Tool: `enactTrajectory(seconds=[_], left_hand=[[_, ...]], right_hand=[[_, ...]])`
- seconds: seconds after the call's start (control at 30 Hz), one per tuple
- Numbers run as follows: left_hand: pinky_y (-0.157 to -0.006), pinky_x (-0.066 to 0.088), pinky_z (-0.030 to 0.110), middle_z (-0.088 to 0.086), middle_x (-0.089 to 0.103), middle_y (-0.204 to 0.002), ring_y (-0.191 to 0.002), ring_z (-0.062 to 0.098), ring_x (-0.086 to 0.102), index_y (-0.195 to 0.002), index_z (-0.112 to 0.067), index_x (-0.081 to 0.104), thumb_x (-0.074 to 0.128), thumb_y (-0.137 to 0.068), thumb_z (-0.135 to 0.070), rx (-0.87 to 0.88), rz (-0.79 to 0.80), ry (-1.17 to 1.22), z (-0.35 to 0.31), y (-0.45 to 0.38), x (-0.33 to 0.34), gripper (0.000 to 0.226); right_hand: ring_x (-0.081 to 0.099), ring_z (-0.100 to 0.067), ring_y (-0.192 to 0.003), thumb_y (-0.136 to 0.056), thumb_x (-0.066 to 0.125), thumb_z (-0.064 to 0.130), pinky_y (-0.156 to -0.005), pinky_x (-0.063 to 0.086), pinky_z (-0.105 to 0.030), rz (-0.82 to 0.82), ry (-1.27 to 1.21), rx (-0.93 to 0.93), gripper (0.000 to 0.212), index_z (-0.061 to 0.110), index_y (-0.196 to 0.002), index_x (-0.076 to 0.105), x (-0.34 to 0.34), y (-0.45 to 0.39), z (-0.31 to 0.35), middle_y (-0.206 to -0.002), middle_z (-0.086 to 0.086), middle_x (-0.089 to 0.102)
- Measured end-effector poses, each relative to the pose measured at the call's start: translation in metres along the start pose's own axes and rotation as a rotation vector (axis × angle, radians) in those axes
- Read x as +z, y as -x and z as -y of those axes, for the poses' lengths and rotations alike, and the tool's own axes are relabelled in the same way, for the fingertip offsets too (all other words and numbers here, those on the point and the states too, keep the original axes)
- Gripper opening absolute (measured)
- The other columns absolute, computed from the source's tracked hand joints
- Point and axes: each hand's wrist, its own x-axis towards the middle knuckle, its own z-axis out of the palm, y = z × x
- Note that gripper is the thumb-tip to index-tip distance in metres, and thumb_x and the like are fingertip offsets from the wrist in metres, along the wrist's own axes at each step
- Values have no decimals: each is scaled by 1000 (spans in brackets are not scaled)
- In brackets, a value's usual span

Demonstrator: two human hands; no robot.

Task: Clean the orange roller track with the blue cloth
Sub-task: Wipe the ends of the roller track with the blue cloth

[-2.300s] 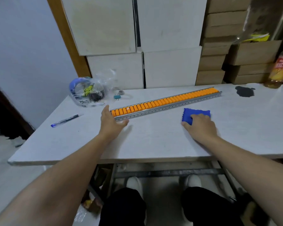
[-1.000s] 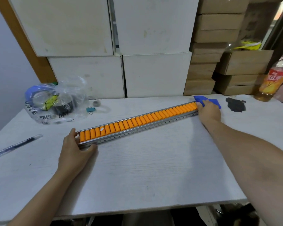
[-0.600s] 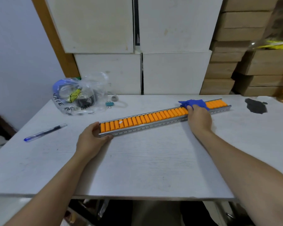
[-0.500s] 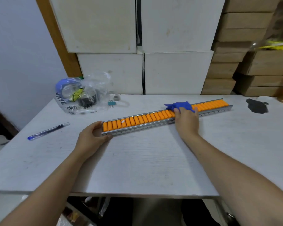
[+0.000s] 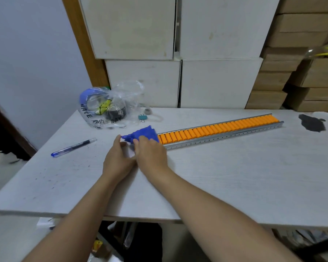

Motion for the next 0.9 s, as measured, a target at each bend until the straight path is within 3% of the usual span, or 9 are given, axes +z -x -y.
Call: enactTrajectory(seconds=[0.13,0.23,0.33,0.4,0.5,0.7,0.8,0.9], left_hand=[[-80,41,38,9,58,-126,-107,30,58,-147,-15,6,61,-82,-28,-22,-54,-55,8,4,-6,87],[-85,45,40,4,57,-129,-111,27,58,-146,-19,-2,71,-72,-29,-21,-60,17,14,11,-13,104],[-95,41,36,1,50,-135,-123,20,50,-146,-20,-3,75,-70,-33,-39,-51,46,17,14,-15,109],[-95,37,31,-2,50,-134,-125,15,47,-146,-20,0,69,-76,-22,-50,-50,62,15,17,-16,99],[-95,40,31,-1,52,-127,-119,10,50,-144,-18,14,49,-81,0,-40,-89,172,15,21,-18,75],[-89,40,27,3,58,-111,-103,15,60,-132,-14,37,29,-83,10,-68,-208,345,12,26,-20,55],[-90,45,33,4,60,-108,-100,23,63,-125,-16,42,25,-81,11,-132,-336,474,14,24,-23,54],[-91,50,39,12,61,-111,-95,24,64,-116,-16,45,31,-84,1,-239,-466,718,8,23,-31,39]], right_hand=[[57,-32,-78,-100,36,32,-61,32,-34,107,-162,9,38,5,-88,60,15,7,28,-82,-16,65],[54,-25,-72,-98,41,30,-63,39,-35,131,-523,112,34,5,-84,61,7,7,26,-76,-10,63],[50,-16,-62,-97,42,33,-58,41,-32,73,-870,346,38,4,-82,62,-11,-2,15,-70,-7,59],[56,-17,-67,-93,45,41,-63,46,-31,67,-1068,554,44,1,-87,63,-19,-8,5,-77,-13,65],[68,-29,-88,-94,48,40,-77,56,-50,102,-1350,746,33,13,-93,67,-28,-9,-8,-96,-13,72],[67,-23,-95,-99,46,32,-90,52,-44,99,-1540,859,27,12,-100,64,-38,1,-28,-102,-6,71],[68,-17,-89,-98,45,40,-78,55,-33,47,-1548,937,32,15,-107,63,-47,4,-46,-100,-1,71],[69,-14,-83,-92,46,54,-71,54,-30,-17,-1534,1017,38,21,-99,63,-64,3,-68,-92,3,73]])
